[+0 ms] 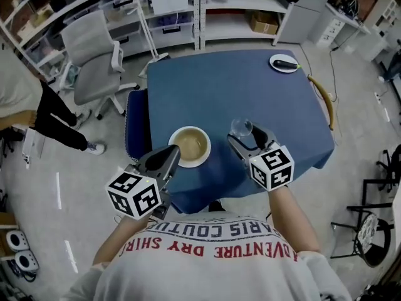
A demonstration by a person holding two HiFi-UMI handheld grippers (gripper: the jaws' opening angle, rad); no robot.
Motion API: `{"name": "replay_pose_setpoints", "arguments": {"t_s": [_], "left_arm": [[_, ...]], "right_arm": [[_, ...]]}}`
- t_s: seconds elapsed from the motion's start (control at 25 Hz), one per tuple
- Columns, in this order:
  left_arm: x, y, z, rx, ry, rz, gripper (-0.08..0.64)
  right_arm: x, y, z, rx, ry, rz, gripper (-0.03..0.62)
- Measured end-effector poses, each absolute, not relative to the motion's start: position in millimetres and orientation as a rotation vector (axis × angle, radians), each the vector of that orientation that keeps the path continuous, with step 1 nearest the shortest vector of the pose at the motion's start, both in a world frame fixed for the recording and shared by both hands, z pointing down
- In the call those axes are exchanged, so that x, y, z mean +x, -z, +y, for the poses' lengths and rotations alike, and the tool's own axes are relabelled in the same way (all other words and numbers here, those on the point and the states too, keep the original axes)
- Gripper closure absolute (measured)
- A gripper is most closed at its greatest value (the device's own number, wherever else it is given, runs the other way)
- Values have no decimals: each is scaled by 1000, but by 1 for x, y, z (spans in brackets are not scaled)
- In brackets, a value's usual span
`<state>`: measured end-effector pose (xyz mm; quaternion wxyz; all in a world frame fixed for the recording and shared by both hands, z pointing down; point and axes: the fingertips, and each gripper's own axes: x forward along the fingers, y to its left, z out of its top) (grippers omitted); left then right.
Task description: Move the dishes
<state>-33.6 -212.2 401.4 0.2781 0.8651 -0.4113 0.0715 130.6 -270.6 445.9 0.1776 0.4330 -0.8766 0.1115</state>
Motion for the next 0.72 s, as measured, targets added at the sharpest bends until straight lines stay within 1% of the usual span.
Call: {"name": "replay_pose_setpoints", "arguments": {"t_s": [0.4, 0.72], "left_arm": [[10, -415, -223, 2351, -248, -996, 531], [23, -425, -230, 2348, -276, -962, 531]], "right_arm": [[186, -491, -268, 1338, -437, -2373, 316], [199, -511, -265, 1361, -483, -2364, 316]]}}
